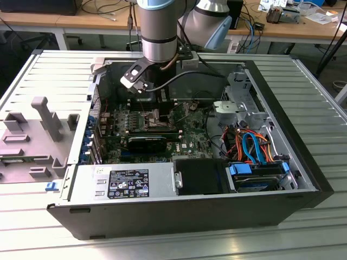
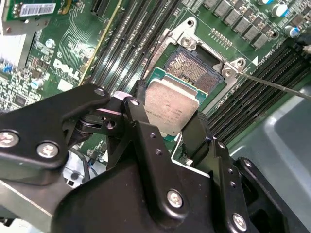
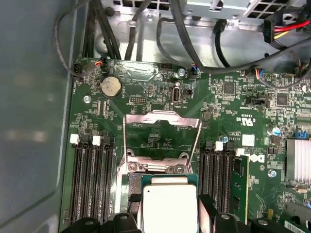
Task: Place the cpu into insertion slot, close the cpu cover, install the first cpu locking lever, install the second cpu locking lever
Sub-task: 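Place the cpu into insertion slot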
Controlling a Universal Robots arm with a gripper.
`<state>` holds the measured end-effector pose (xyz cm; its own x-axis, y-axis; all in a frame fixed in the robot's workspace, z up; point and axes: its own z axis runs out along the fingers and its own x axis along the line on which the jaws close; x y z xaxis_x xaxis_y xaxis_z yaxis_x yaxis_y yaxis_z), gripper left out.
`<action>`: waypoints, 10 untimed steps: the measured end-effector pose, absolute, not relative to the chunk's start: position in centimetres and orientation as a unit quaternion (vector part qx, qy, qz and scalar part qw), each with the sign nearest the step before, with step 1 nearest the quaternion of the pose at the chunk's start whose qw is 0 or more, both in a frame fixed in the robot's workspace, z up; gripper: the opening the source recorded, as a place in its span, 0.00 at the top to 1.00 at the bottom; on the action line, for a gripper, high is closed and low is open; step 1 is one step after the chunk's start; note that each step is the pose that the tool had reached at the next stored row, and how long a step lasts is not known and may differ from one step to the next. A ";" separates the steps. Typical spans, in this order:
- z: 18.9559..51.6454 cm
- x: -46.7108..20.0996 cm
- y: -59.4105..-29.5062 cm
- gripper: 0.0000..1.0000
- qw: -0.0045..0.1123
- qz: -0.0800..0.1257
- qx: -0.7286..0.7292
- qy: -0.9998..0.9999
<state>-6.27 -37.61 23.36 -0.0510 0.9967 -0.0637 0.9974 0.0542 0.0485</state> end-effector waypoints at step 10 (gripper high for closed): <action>23.4 -6.3 -37.6 0.46 0.037 -0.005 0.750 0.661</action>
<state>-6.26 -37.61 23.36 0.1270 0.9903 -0.0556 0.9911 -0.1244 0.0484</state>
